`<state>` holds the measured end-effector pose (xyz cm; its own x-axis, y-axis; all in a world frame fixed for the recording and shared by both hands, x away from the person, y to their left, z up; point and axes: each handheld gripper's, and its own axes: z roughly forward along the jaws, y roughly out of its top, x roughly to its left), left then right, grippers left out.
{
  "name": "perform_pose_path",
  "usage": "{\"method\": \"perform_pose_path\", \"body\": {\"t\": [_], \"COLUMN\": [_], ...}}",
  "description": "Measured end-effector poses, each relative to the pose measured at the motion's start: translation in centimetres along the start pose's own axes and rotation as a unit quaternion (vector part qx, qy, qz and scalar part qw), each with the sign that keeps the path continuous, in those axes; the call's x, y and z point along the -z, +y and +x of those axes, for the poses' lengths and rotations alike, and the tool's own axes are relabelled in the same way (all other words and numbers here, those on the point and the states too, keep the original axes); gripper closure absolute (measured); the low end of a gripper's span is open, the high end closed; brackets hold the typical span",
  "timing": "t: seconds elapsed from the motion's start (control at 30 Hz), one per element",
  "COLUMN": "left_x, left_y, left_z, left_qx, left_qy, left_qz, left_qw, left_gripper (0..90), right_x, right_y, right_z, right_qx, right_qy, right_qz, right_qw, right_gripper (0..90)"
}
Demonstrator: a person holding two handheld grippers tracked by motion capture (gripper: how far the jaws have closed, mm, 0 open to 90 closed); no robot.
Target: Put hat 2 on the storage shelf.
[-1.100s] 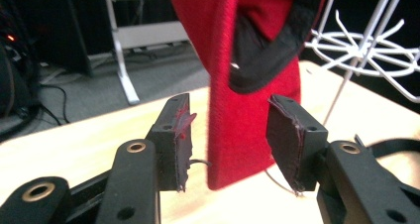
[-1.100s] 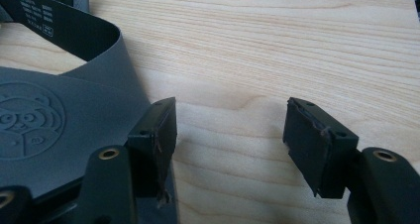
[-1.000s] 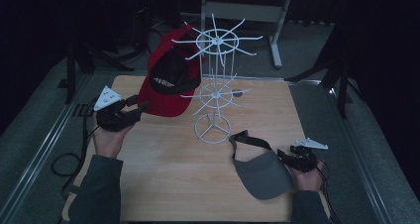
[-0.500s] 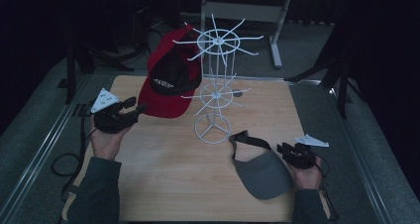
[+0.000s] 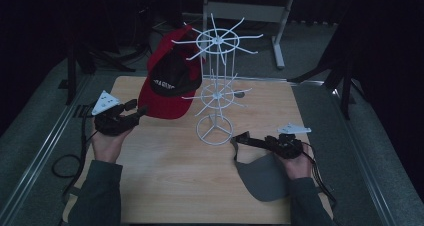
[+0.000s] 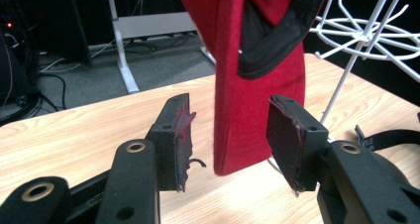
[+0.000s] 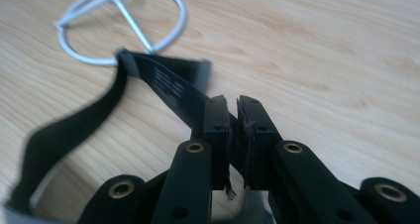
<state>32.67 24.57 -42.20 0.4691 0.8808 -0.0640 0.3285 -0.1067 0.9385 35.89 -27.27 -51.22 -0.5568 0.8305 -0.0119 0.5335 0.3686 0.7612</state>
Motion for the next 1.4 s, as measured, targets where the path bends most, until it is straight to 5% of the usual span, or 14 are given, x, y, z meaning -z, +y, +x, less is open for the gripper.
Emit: {"method": "perform_pose_path", "body": {"t": [0.43,0.8,1.4], "left_x": [0.1,0.2,0.2], "left_y": [0.0,0.1,0.1], "left_z": [-0.1,0.0,0.0], "left_qx": [0.002,0.006,0.007], "left_qy": [-0.001,0.001,-0.002], "left_qz": [-0.004,-0.009,-0.011], "left_qw": [1.0000,0.9999,0.9999], "left_gripper": [52.6,52.4,52.3], "right_x": [-1.8,-4.3,-7.6], "right_y": [3.2,4.6,5.4], "right_z": [3.3,6.4,7.7], "right_qx": [0.031,0.048,0.044], "right_qy": [0.028,0.051,0.032], "right_qz": [0.020,0.078,0.170], "right_qw": [0.9989,0.9944,0.9839], "right_gripper": [75.5,74.2,74.8]}}
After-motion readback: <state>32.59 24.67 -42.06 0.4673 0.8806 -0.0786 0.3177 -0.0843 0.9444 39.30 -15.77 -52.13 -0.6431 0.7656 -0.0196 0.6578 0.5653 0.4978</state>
